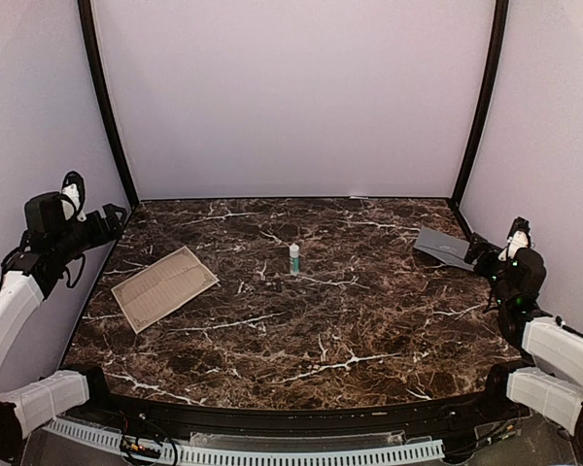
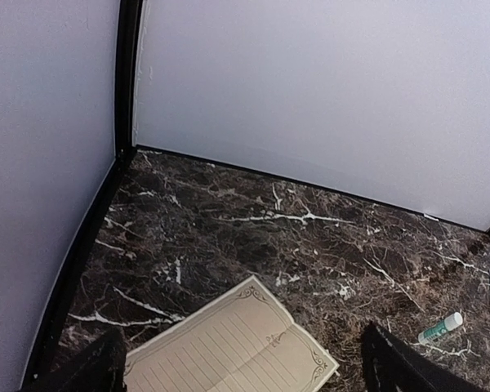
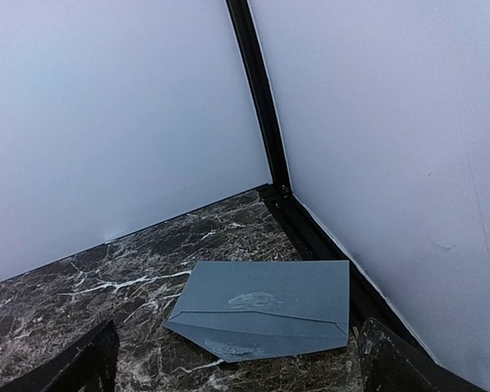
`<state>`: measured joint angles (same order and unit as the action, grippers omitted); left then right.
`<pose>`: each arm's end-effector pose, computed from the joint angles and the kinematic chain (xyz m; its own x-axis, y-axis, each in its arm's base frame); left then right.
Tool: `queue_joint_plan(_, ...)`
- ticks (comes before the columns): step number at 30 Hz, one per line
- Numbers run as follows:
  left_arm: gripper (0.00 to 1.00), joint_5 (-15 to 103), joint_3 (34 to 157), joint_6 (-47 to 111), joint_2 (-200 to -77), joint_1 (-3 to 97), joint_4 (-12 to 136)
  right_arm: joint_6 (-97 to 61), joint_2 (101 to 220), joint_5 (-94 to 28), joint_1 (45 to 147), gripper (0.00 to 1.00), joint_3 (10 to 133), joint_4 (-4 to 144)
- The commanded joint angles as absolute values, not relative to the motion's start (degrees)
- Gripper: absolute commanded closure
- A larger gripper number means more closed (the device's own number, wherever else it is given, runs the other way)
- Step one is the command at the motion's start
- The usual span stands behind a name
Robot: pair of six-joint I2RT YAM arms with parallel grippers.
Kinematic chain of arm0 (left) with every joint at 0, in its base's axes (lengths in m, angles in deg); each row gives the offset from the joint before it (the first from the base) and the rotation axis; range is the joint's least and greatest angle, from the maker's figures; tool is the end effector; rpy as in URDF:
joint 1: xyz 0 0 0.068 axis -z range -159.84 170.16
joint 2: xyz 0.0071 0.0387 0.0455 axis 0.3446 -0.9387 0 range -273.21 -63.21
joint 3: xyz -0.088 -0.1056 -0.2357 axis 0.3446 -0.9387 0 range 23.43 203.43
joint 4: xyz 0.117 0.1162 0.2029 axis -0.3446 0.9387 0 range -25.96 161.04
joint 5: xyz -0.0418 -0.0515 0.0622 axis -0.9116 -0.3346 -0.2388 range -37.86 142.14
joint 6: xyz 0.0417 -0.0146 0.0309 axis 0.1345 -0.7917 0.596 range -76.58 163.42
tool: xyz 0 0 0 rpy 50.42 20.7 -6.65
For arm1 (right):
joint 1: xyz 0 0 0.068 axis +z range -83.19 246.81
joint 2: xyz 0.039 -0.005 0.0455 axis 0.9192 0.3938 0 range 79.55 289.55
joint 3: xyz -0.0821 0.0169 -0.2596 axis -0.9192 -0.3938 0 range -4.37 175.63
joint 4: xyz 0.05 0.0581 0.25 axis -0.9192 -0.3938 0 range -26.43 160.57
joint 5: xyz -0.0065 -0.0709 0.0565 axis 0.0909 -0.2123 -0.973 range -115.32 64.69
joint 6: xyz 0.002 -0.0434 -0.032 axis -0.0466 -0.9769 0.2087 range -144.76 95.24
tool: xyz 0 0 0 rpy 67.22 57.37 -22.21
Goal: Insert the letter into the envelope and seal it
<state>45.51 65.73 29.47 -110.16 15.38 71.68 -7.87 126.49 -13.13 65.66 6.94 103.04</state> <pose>0.1953 0.0121 0.3231 -0.2131 -0.2581 -0.9423 -0.0224 0.9655 -0.2594 0.1822 -0.0112 0.2064 0.0142 0.2838 -0.9588 0.2363 0.9308 0.2790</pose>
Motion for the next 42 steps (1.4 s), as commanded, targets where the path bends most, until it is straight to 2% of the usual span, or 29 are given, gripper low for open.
queue_joint_plan(1, 0.01, 44.1, 62.6, 24.6, -115.0, 18.6, 76.3, -6.7, 125.8, -14.7, 65.5, 0.01, 6.9, 103.7)
queue_joint_plan(6, 0.01, 43.5, 59.3, 18.8, -124.1, 24.0, 69.9, -6.4, 126.1, -15.6, 65.5, 0.01, 7.3, 102.9)
queue_joint_plan(15, 0.01, 41.9, 63.5, 17.0, -143.4, 24.2, 61.7, -5.2, 123.8, -16.7, 65.5, 0.01, 6.8, 101.6)
queue_joint_plan(21, 0.01, 37.5, 63.2, 14.0, -150.6, 24.2, 56.1, -5.0, 123.5, -17.1, 65.5, 0.01, 6.7, 101.5)
queue_joint_plan(31, 0.01, 32.7, 57.6, 13.5, -152.3, 24.3, 54.6, -5.0, 124.3, -17.6, 65.5, 0.01, 7.1, 101.6)
queue_joint_plan(37, 0.01, 28.0, 51.5, 13.3, -149.7, 24.9, 54.4, -5.0, 124.2, -19.0, 65.5, 0.01, 7.6, 101.7)
queue_joint_plan(42, 0.01, 25.8, 47.4, 12.6, -145.9, 29.2, 55.2, -5.2, 125.3, -23.0, 65.6, 0.01, 9.6, 100.5)
